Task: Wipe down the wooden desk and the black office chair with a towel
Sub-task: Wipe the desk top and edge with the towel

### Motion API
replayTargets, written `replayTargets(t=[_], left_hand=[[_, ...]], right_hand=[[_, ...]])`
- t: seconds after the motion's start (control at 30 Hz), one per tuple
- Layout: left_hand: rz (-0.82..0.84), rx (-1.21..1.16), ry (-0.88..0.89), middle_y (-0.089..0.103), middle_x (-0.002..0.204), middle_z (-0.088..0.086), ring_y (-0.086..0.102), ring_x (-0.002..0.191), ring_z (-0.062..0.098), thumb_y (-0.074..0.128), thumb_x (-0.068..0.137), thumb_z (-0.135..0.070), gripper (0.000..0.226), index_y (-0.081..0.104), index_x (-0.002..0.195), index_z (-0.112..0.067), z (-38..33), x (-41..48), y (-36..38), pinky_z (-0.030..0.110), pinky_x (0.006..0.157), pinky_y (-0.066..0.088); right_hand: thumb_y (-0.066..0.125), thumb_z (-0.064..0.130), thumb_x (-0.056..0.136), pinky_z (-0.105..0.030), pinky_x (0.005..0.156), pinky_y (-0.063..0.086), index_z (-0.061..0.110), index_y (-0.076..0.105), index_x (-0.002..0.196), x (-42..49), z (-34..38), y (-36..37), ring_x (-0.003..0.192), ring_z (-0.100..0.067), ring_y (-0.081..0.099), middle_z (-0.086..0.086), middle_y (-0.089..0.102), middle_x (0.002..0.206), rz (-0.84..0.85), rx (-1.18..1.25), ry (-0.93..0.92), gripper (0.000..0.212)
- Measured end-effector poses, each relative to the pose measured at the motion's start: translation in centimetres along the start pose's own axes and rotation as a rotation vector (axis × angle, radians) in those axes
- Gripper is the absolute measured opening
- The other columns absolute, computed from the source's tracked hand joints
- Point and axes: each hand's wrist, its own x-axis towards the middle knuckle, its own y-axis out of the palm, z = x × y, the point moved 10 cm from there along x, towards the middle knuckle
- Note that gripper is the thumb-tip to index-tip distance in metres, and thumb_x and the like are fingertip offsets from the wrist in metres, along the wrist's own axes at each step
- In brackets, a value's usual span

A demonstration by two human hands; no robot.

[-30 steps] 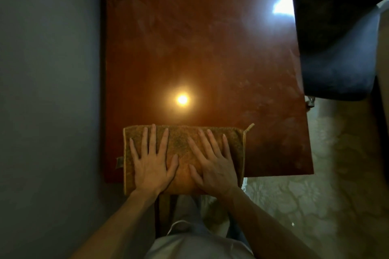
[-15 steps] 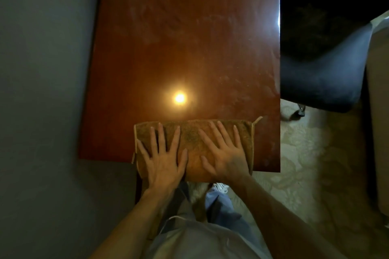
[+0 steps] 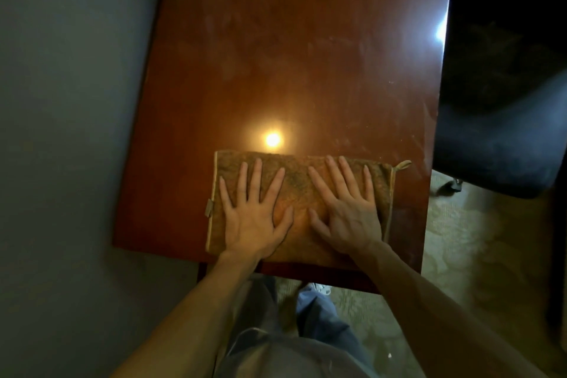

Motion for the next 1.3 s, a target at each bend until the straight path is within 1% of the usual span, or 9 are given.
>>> replayTargets(t=[0.17, 0.37, 0.5, 0.77, 0.93, 1.13, 1.3], left_hand=[[-0.056, 0.011, 0.070, 0.005, 0.174, 0.008, 0.003, 0.160, 0.032, 0.031, 0.097, -0.069, 0.077, 0.013, 0.165, -0.038, 0.3, 4.8, -1.2, 0.072, 0.121, 0.006], [-0.055, 0.024, 0.077, 0.000, 0.174, 0.007, -0.001, 0.160, 0.031, 0.027, 0.098, -0.069, 0.076, 0.009, 0.165, -0.039, 0.5, 8.4, -1.6, 0.072, 0.120, 0.007], [-0.074, 0.009, 0.078, 0.002, 0.174, 0.007, 0.000, 0.160, 0.031, 0.027, 0.098, -0.069, 0.075, 0.010, 0.165, -0.039, 0.6, 11.2, -2.2, 0.072, 0.120, 0.007], [-0.075, 0.019, 0.079, 0.000, 0.174, 0.006, -0.002, 0.160, 0.030, 0.028, 0.100, -0.070, 0.075, 0.008, 0.165, -0.039, 1.0, 16.0, -3.2, 0.072, 0.120, 0.007], [-0.097, 0.016, 0.069, 0.002, 0.174, 0.005, 0.000, 0.160, 0.029, 0.029, 0.099, -0.069, 0.076, 0.009, 0.165, -0.039, 1.2, 16.6, -3.2, 0.071, 0.121, 0.007], [-0.103, 0.005, 0.071, 0.002, 0.174, 0.004, -0.002, 0.161, 0.027, 0.028, 0.098, -0.069, 0.075, 0.011, 0.165, -0.039, 1.2, 16.6, -3.4, 0.070, 0.122, 0.005], [-0.137, -0.001, 0.067, 0.006, 0.174, 0.003, 0.000, 0.161, 0.025, 0.034, 0.096, -0.068, 0.077, 0.013, 0.164, -0.041, 1.1, 16.6, -3.6, 0.069, 0.122, 0.005]], right_hand=[[0.033, 0.067, 0.098, -0.062, 0.126, 0.003, 0.033, 0.012, 0.165, 3.5, -1.4, -0.8, 0.160, -0.027, 0.003, -0.007, 0.010, 0.173, -0.035, -0.009, 0.044, 0.078], [0.034, 0.066, 0.098, -0.061, 0.126, 0.004, 0.034, 0.012, 0.165, 6.7, -2.7, -1.4, 0.160, -0.025, 0.001, -0.005, 0.008, 0.173, -0.031, 0.000, 0.050, 0.078], [0.037, 0.066, 0.097, -0.061, 0.126, 0.005, 0.035, 0.012, 0.165, 9.4, -3.8, -1.8, 0.160, -0.024, 0.000, -0.004, 0.007, 0.173, -0.026, -0.001, 0.057, 0.078], [0.034, 0.066, 0.097, -0.061, 0.126, 0.005, 0.034, 0.013, 0.165, 13.9, -5.4, -2.7, 0.160, -0.024, 0.001, -0.004, 0.009, 0.173, -0.056, -0.021, 0.053, 0.078], [0.038, 0.065, 0.096, -0.061, 0.126, 0.006, 0.034, 0.015, 0.165, 14.6, -5.5, -3.1, 0.160, -0.024, 0.002, -0.005, 0.011, 0.173, -0.083, 0.007, 0.047, 0.078], [0.043, 0.063, 0.096, -0.061, 0.125, 0.008, 0.032, 0.023, 0.164, 14.5, -5.3, -3.7, 0.160, -0.025, 0.004, -0.006, 0.014, 0.172, -0.101, 0.034, 0.024, 0.077], [0.042, 0.061, 0.097, -0.061, 0.125, 0.008, 0.030, 0.023, 0.164, 14.6, -5.2, -3.5, 0.160, -0.027, 0.007, -0.009, 0.018, 0.171, -0.127, 0.024, 0.014, 0.076]])
